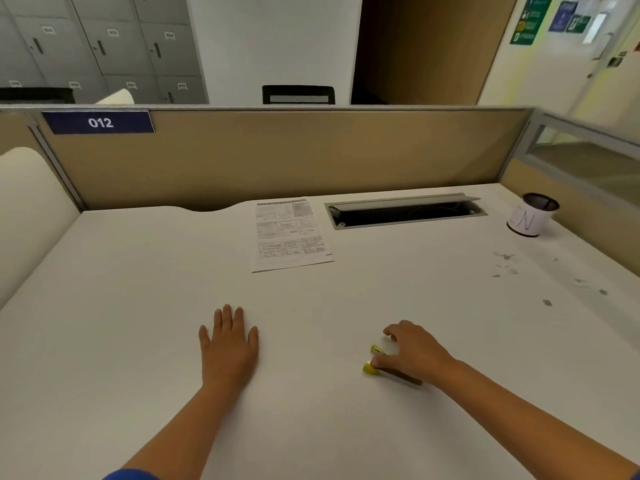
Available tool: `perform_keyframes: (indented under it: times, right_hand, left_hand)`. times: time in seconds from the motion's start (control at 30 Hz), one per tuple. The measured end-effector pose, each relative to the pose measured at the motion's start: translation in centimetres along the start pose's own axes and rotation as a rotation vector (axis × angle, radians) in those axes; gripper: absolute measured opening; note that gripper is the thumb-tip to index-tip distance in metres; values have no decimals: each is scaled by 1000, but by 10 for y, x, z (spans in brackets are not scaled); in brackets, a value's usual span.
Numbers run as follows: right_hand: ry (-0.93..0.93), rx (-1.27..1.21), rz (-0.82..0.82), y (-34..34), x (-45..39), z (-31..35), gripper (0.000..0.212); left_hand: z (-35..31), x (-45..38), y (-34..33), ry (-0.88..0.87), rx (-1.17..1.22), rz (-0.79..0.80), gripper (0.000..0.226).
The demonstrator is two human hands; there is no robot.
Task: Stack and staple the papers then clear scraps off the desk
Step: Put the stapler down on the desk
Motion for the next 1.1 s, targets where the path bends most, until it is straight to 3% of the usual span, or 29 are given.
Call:
perform_keyframes:
  times: [0.23, 0.4, 0.6, 0.7, 0.8, 0.9, 0.97, 1.1]
  right_hand:
    - [13, -28, -25, -6, 28, 0, 66]
    - [33, 106, -43, -8, 38, 4, 39]
    - [-77, 11, -99, -8, 43, 1, 25]
    - [-237, -357, -56, -16, 47, -11, 19]
    - [-397, -993, 104, -41, 57, -14, 17]
    - [-445, -1547, 215, -44, 60, 1, 11]
    - [-415, -1639, 232, -34, 52, 4, 13]
    - [-351, -1530, 215, -15, 38, -4, 12]
  left_hand:
    - [-1, 6, 2, -30, 9, 23, 54]
    - [-2, 10, 2, -53, 18, 35, 55]
    - [1, 9, 2, -69, 26, 29, 55]
    - [0, 6, 1, -90, 34, 18, 55]
    - [1, 10, -2, -92, 44, 38, 55]
    - [0, 9, -2, -93, 22, 37, 55]
    - [-3, 8, -1, -84, 4, 29, 54]
    - [-19, 15, -14, -93, -31, 50, 54]
Point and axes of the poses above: each hand's wrist, its own x-axis away from the middle knuckle, its own y-axis out of the back of the hand, z = x × y, the point moved 9 cm from there along -x, towards the middle knuckle, and after that the axes turned 12 degrees about x, right-handed, at the moved point
